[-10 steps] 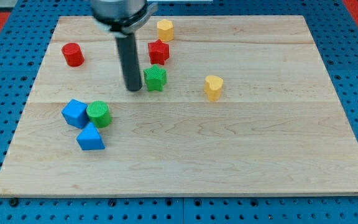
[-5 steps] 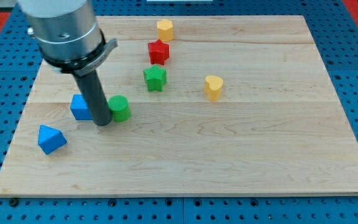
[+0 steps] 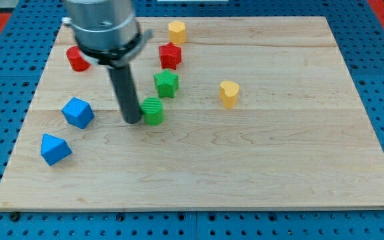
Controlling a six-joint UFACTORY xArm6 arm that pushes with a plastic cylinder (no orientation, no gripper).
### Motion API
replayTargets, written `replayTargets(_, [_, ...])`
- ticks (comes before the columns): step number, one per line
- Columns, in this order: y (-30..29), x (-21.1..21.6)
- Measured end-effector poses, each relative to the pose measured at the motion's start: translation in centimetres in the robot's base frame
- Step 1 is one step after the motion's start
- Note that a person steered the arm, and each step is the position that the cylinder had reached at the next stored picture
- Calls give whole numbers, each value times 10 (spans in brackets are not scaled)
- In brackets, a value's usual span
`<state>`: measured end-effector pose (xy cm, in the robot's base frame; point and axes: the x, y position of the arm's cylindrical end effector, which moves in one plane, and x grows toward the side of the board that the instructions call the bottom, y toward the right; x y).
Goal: Push the green circle close to the yellow heart
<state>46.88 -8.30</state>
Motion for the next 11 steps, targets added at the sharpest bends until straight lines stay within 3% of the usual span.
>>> replayTargets(1, [26,7])
replayTargets(9, [30,28])
replayTargets(10, [14,21])
replayTargets(11, [-49,-11])
